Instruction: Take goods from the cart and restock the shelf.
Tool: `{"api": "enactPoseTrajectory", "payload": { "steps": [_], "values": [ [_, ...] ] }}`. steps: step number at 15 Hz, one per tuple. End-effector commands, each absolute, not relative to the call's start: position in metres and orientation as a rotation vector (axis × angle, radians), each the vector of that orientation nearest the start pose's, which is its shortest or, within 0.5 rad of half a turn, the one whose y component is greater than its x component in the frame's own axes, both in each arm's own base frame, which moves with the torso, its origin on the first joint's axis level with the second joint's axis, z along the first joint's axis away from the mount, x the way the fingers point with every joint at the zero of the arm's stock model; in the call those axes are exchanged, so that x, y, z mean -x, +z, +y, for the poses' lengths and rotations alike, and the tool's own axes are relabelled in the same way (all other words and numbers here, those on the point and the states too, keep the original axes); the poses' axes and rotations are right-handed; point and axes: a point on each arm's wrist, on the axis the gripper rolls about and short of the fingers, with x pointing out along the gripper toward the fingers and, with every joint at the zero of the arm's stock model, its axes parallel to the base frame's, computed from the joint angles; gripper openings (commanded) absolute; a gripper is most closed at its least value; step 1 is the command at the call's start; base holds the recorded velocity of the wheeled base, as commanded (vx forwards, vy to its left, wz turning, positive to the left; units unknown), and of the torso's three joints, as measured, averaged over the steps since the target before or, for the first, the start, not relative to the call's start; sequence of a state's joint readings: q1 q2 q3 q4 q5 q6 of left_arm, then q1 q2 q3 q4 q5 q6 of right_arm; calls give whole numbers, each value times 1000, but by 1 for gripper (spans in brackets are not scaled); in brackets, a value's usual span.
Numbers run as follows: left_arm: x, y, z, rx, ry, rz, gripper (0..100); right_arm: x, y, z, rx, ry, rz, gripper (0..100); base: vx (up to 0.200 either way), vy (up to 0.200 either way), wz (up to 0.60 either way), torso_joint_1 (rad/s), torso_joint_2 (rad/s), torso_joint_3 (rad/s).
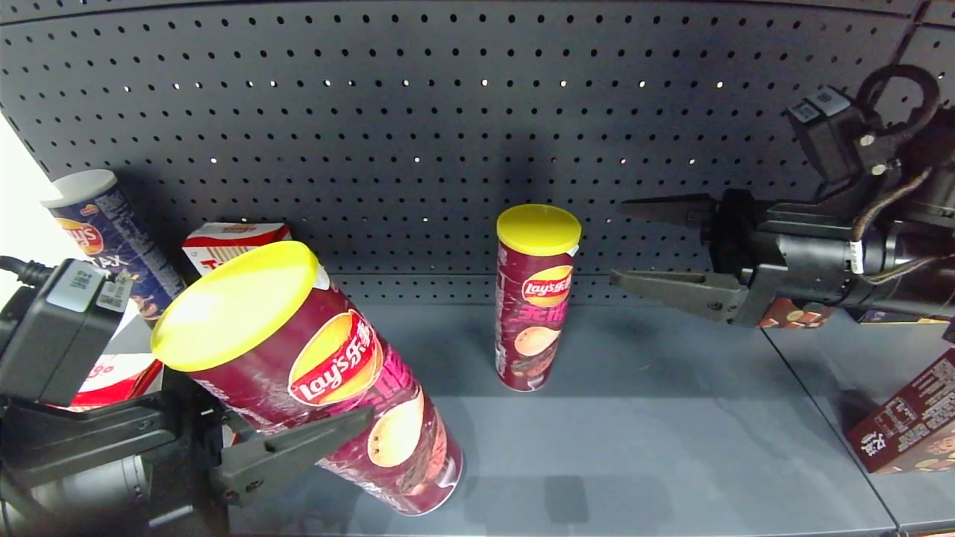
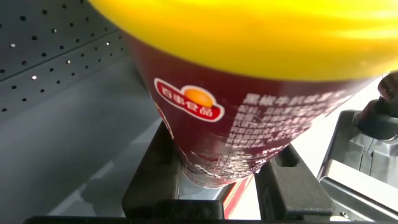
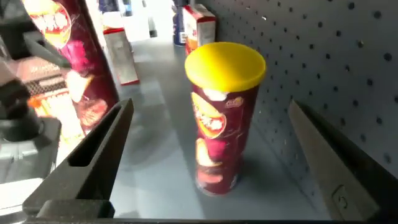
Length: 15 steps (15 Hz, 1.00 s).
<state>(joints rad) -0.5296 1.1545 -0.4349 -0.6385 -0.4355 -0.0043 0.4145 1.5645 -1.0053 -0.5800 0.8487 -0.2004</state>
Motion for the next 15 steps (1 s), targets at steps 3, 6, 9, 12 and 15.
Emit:
{"api": "enactPoseTrajectory", "payload": {
  "steps": [3, 6, 9, 12, 15],
  "values": [
    [-133, 209, -89, 1, -964, 80, 0, -283, 259, 143, 173, 1268, -108, 100, 0, 0, 0, 0, 0, 0],
    [-133, 210, -89, 1, -966, 79, 0, -295, 245, 148, 164, 1269, -63, 100, 0, 0, 0, 0, 0, 0],
    [-133, 210, -89, 1, -966, 77, 0, -304, 231, 153, 156, 1274, -21, 100, 0, 0, 0, 0, 0, 0],
    [-133, 209, -89, 0, -963, 82, 0, -313, 213, 160, 173, 1286, 11, 100, 0, 0, 0, 0, 0, 0],
    [-133, 209, -89, 2, -961, 83, 0, -319, 201, 163, 181, 1294, 32, 100, 0, 0, 0, 0, 0, 0]
  ]
}}
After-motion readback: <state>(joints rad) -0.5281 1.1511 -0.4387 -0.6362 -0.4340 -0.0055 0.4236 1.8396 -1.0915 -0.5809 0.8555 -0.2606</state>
